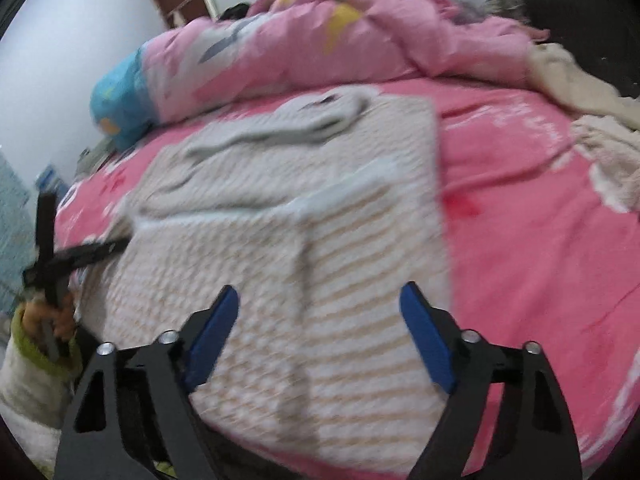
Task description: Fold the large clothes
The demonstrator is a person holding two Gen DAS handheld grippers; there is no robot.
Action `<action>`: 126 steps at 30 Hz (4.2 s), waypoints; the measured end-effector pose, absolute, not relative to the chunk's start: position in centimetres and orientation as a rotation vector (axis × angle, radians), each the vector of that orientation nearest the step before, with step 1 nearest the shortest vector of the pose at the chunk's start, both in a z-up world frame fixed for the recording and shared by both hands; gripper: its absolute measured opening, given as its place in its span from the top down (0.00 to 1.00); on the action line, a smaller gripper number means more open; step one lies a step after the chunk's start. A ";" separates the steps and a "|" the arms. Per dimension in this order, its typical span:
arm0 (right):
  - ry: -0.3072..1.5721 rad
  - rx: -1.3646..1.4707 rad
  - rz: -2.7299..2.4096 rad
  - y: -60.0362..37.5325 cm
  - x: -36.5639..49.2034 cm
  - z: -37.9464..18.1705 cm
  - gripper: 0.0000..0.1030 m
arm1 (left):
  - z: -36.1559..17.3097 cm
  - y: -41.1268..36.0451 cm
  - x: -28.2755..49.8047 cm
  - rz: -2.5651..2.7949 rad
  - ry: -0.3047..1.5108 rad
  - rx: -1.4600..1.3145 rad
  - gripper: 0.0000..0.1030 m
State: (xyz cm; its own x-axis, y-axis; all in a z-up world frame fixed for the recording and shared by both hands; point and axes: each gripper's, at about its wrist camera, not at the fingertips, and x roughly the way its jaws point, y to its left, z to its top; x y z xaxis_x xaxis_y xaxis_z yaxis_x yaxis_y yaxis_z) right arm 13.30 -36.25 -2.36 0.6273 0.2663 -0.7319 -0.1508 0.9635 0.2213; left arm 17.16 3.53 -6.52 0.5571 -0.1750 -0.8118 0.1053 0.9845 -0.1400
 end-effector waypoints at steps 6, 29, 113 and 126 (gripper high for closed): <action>0.917 0.095 0.212 -37.1 18.7 -4.3 0.41 | -6.7 3.5 17.2 -0.159 0.967 -0.078 0.68; 1.037 0.082 0.213 -36.5 18.4 -6.2 0.75 | -6.7 3.3 17.5 -0.126 0.976 -0.086 0.68; 1.012 -0.091 0.075 -33.7 17.5 -4.8 0.92 | -6.2 2.5 16.8 -0.106 0.925 -0.062 0.84; 0.764 -0.070 0.025 -34.0 9.3 1.2 0.93 | -0.4 2.1 9.3 -0.085 0.678 -0.012 0.93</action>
State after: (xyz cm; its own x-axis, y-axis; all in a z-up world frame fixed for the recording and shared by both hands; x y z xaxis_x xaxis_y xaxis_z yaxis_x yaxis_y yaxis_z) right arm 9.26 -34.02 1.22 0.7219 -0.0024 -0.6920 -0.0483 0.9974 -0.0539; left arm 9.26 2.10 -0.45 0.7754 -0.0823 -0.6261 0.0746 0.9965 -0.0387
